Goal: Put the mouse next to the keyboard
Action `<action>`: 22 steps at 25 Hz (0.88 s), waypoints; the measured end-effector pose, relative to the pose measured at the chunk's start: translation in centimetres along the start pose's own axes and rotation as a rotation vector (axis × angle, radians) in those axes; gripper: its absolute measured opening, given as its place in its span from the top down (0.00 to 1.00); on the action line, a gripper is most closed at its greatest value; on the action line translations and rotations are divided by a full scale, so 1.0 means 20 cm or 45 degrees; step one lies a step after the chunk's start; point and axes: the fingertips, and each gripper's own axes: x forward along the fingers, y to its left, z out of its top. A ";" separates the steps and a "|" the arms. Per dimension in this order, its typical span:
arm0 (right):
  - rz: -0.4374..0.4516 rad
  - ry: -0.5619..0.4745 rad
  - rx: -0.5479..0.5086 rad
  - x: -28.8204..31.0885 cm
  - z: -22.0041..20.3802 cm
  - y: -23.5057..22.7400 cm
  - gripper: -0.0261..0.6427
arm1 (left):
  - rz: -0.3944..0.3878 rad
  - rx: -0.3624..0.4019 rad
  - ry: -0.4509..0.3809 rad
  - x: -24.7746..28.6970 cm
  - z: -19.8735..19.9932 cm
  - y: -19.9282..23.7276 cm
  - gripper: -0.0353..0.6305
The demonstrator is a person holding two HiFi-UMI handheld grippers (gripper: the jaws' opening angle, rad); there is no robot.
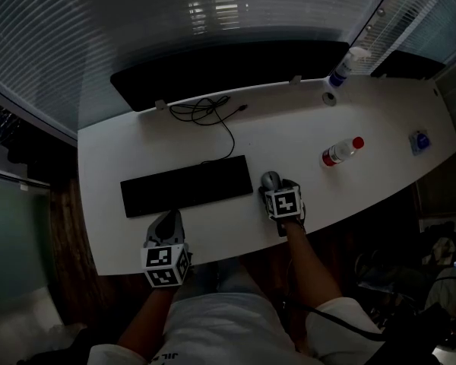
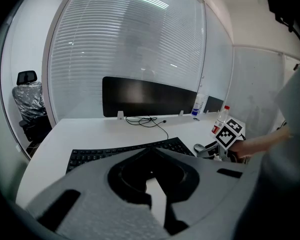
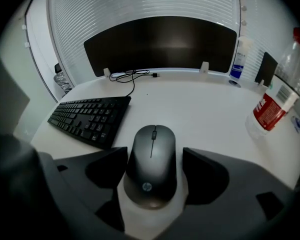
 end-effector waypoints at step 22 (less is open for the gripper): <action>0.083 -0.231 -0.080 -0.57 0.22 0.55 0.95 | -0.052 -0.009 -0.037 -0.15 0.08 -0.04 0.94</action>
